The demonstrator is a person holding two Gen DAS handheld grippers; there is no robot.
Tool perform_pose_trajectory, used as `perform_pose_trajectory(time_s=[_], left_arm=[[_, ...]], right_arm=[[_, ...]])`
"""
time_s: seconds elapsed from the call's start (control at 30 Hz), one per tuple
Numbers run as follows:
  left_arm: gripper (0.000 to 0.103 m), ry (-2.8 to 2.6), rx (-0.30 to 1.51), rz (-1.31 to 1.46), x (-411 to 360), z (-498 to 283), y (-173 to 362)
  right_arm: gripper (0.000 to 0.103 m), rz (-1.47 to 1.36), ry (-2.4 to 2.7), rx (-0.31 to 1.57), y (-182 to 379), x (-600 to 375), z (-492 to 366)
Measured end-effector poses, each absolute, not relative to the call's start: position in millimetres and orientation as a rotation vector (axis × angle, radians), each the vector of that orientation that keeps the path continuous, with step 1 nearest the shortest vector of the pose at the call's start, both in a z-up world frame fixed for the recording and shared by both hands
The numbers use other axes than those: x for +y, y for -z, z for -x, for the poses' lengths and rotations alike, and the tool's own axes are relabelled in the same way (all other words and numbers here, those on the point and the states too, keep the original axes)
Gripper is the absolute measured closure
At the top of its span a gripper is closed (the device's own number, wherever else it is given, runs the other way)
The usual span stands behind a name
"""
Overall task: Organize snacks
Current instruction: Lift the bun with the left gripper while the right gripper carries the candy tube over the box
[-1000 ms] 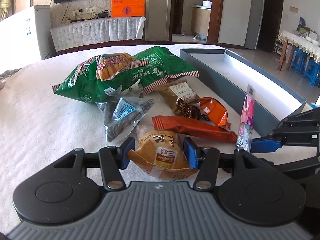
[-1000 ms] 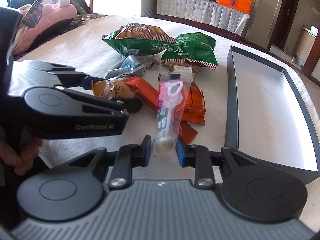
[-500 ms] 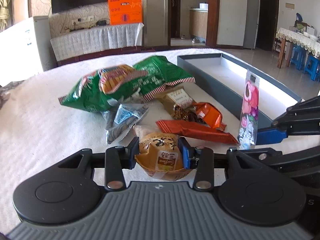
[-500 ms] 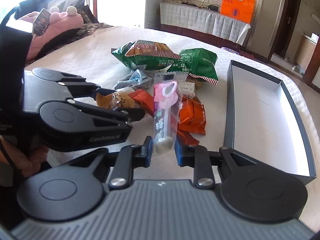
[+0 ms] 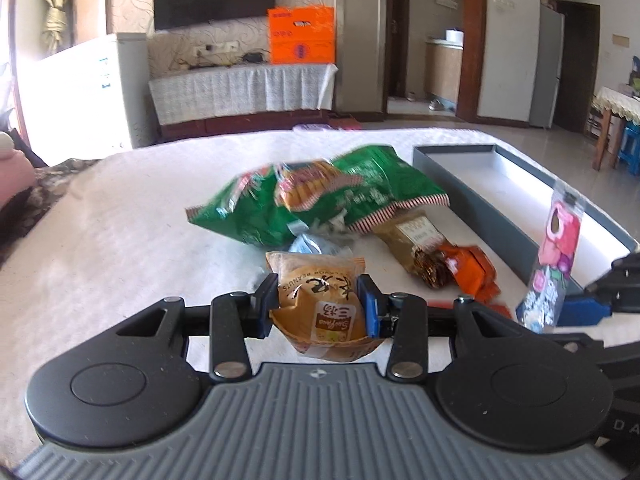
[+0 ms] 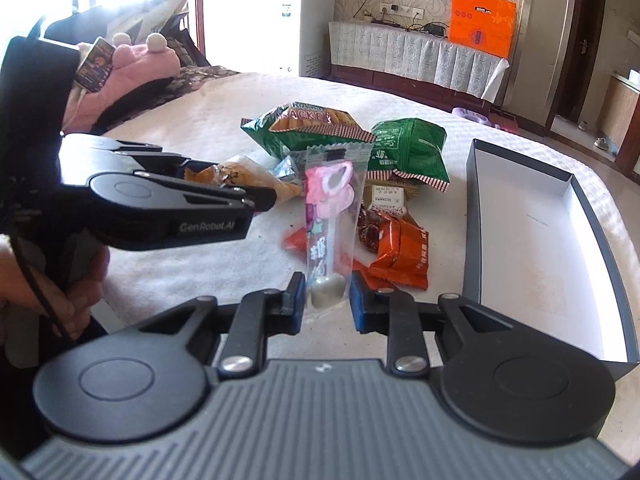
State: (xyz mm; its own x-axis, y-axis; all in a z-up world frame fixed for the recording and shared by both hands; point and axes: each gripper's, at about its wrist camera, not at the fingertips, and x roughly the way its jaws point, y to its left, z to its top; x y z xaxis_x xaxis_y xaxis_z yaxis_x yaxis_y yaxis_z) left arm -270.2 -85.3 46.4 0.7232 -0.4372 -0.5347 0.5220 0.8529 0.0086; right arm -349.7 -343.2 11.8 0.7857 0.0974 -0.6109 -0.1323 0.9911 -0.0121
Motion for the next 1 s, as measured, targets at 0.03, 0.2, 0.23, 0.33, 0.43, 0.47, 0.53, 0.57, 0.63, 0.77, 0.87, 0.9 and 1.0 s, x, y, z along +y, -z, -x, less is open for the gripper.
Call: perform_pose_trajectory(time_s=[0.03,0.2,0.23,0.33,0.43,0.47,0.53,0.57,0.63,0.77,0.87,0.9,1.0], left_arm=[[0.056,0.532,0.546,-0.155,-84.4,269.5,-48.2],[0.056,0.521,0.537,-0.156,-85.7,268.1,-51.8],[0.056,0.521,0.530,-0.162,-86.5,268.5,-52.2],[0.056,0.519,0.519,-0.162,-86.9,268.4,-53.7],[0.056,0.515,0.514,-0.161,-86.8,267.2,-56.4],[0.056,0.513,0.510,-0.161,-87.6,267.4,-57.4],[0.056,0.509,0.499,-0.163,-89.8,267.7,-59.6],[0.056,0.509,0.495,-0.163,-90.8,267.9,-60.5],[0.056,0.516,0.487,-0.163,-94.1,267.6,-63.1],[0.056,0.517,0.466,-0.170,-101.2,264.3,-68.5],[0.056,0.516,0.468,-0.168,-104.8,260.5,-70.7],[0.056,0.515,0.467,-0.167,-105.5,259.7,-70.8],[0.056,0.522,0.457,-0.164,-107.3,257.9,-74.6]], right_arm=[[0.077,0.045,-0.131,0.652,-13.3,-343.8,349.0],[0.077,0.027,-0.170,0.655,-18.5,-342.9,341.1],[0.077,0.032,-0.179,0.661,-18.9,-341.8,338.8],[0.077,0.059,-0.197,0.669,-23.0,-340.6,329.5],[0.077,0.080,-0.202,0.662,-27.9,-342.5,321.8],[0.077,0.079,-0.202,0.657,-28.9,-343.7,319.9],[0.077,0.064,-0.201,0.646,-28.0,-347.9,320.3],[0.077,0.055,-0.200,0.645,-25.9,-350.8,320.4],[0.077,0.041,-0.197,0.649,-21.5,-355.5,322.2],[0.077,0.045,-0.205,0.633,-25.0,-355.1,322.6],[0.077,0.059,-0.215,0.628,-25.3,-351.5,321.6],[0.077,0.065,-0.218,0.628,-25.4,-350.2,321.4],[0.077,0.065,-0.222,0.618,-28.0,-350.7,322.5]])
